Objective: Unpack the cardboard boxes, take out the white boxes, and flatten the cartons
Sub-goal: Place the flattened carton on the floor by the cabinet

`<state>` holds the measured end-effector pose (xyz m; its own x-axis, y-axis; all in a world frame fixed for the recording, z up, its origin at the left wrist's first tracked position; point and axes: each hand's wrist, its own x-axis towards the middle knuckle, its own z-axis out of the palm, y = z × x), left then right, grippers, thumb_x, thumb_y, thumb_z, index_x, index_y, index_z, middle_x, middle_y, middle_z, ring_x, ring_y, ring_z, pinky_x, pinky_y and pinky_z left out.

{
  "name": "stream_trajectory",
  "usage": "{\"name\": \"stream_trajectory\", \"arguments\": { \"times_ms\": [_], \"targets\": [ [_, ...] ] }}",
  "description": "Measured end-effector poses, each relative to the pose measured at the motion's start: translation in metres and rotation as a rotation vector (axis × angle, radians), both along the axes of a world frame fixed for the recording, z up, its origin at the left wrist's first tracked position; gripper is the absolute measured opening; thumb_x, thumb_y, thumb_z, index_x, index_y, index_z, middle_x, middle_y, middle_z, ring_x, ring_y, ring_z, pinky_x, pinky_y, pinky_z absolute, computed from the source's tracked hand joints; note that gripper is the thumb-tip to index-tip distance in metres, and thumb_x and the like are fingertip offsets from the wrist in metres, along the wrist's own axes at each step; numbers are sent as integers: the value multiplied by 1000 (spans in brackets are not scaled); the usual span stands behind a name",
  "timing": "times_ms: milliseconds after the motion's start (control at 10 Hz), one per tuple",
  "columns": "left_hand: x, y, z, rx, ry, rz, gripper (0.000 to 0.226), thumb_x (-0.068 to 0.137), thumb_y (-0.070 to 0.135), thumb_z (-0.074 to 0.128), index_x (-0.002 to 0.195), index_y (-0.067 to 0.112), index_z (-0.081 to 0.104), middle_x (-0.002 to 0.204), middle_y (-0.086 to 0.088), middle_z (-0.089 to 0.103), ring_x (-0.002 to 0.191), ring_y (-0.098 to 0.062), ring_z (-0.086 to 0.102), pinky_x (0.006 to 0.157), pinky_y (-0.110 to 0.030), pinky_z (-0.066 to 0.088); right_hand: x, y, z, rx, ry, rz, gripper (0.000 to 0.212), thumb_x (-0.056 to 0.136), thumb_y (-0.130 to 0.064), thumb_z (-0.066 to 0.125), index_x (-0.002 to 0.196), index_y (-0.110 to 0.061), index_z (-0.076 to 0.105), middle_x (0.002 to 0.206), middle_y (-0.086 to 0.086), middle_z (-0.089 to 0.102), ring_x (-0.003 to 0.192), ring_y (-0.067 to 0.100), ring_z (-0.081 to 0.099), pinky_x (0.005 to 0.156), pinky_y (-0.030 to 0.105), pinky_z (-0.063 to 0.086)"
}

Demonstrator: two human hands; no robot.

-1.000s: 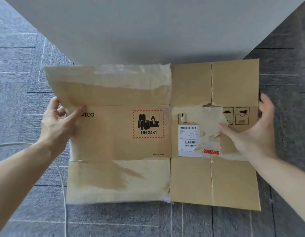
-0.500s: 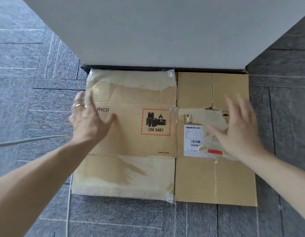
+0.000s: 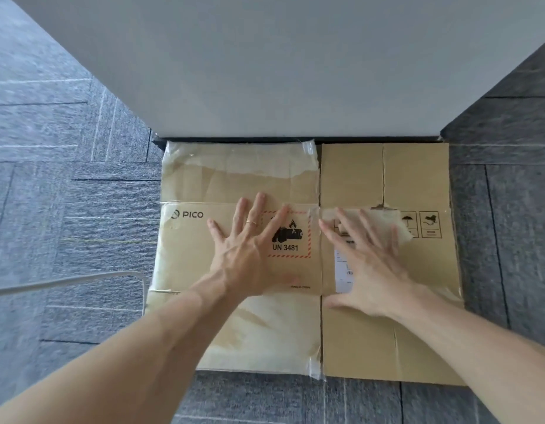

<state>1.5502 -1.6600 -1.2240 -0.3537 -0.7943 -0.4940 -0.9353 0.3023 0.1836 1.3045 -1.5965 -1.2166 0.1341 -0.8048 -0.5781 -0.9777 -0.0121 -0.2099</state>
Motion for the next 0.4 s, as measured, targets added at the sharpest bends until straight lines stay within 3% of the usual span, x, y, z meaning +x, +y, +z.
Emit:
{"name": "stream_trajectory", "arguments": {
  "times_ms": [100,200,300,400],
  "targets": [
    [43,7,8,40,-45,195,146,42,109,52,148,56,-32,165,3,-38,153,-32,-29,105,-89,7,-21,20,15,46,35,-118,161,41,-88,77,146,-53,-39,155,-13,-52,148,23,-42,110,76,-10],
    [79,29,7,16,-100,222,149,35,115,38,152,52,-30,166,0,-35,153,-35,-26,104,-89,16,-38,40,13,89,64,-139,157,44,-90,75,147,-52,-38,154,-18,-51,145,22,-48,101,68,-3],
    [80,35,5,64,-147,216,148,40,113,42,150,50,-35,163,-2,-39,151,-37,-29,109,-85,18,-37,36,7,93,59,-129,154,48,-89,74,146,-52,-40,151,-20,-54,143,22,-49,105,65,-5],
    [62,18,18,173,-205,236,149,55,96,62,149,43,-40,161,-9,-40,152,-47,-22,117,-75,21,-36,26,22,145,109,-111,149,58,-81,78,149,-50,-36,153,-15,-53,148,27,-41,115,70,3]
  ]
}}
